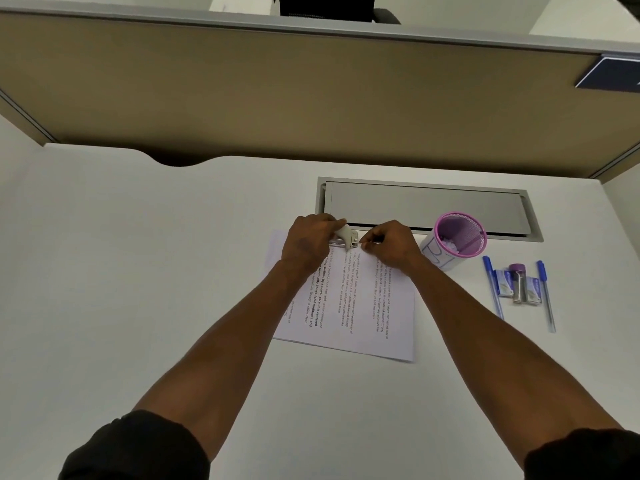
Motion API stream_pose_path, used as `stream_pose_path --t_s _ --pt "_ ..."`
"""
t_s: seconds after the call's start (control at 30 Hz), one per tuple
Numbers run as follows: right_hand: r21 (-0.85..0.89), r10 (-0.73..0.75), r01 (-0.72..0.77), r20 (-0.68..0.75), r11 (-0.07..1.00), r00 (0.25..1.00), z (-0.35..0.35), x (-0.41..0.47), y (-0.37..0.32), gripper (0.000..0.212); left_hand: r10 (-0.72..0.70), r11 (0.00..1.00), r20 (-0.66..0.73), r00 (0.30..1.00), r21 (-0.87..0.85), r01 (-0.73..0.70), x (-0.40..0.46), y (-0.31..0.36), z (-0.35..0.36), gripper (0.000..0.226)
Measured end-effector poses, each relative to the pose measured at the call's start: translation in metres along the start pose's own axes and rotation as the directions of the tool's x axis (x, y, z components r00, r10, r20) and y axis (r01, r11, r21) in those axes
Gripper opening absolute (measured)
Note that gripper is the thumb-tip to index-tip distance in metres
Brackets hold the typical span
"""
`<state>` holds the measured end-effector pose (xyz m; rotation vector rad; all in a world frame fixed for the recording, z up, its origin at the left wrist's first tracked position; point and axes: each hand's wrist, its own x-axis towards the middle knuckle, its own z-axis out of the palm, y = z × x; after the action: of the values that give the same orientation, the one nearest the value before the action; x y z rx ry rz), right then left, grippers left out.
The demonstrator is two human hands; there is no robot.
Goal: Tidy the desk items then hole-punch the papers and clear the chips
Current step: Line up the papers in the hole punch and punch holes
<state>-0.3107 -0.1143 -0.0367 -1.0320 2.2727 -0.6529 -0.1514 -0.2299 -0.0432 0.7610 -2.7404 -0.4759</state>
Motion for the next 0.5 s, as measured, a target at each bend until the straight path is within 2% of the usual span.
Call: stream_pose_path --t_s 0.17,0.5 --pt "-0.031 -0.019 0.021 0.074 0.999 0.997 -0.003 -0.004 -0.003 0.012 0.006 1.000 -0.011 1.000 0.007 -0.006 0.000 0.000 -0.001 0.036" --pt "-0.022 -0.050 0.051 0.074 0.998 0.996 -0.002 -0.013 0.008 0.006 0.005 1.000 0.004 1.000 -0.026 -0.005 0.000 0.000 -0.002 0.037"
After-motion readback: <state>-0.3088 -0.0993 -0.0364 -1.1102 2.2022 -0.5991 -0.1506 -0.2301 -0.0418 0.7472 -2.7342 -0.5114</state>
